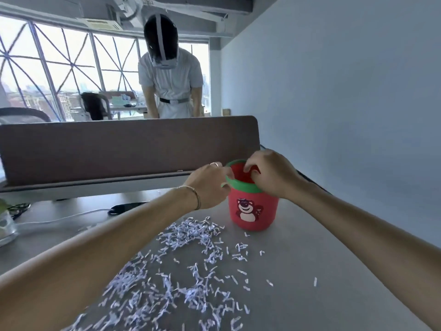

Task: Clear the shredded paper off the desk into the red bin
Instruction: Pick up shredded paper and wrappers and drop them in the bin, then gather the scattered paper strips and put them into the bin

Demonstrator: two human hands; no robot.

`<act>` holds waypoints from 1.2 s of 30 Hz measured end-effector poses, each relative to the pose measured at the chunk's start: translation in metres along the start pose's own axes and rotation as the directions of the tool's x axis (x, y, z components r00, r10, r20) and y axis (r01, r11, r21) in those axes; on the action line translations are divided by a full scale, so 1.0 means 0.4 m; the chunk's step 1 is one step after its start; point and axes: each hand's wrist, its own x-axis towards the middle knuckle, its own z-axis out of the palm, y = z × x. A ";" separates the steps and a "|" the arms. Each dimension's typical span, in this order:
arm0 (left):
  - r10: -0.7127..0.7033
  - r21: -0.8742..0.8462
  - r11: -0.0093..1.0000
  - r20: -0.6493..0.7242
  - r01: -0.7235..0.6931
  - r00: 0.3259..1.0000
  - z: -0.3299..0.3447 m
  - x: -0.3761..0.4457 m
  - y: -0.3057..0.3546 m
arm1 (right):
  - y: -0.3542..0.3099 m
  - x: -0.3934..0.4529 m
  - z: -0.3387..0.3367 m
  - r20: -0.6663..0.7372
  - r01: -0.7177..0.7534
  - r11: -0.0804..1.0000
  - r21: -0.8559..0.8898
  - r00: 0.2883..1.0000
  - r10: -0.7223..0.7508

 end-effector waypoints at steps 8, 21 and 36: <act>-0.184 0.041 0.982 0.064 0.182 0.981 0.050 -0.312 -0.064 | -0.135 -0.189 0.151 0.134 0.097 0.986 0.134 0.984 -0.115; -0.358 0.141 0.932 0.219 0.333 0.908 0.233 -0.702 -0.125 | -0.178 -0.475 0.309 0.496 0.119 0.979 0.164 0.848 -0.186; -0.405 0.104 0.911 0.033 0.400 0.914 0.269 -0.531 -0.307 | -0.176 -0.352 0.438 0.562 0.112 0.990 0.085 0.815 -0.141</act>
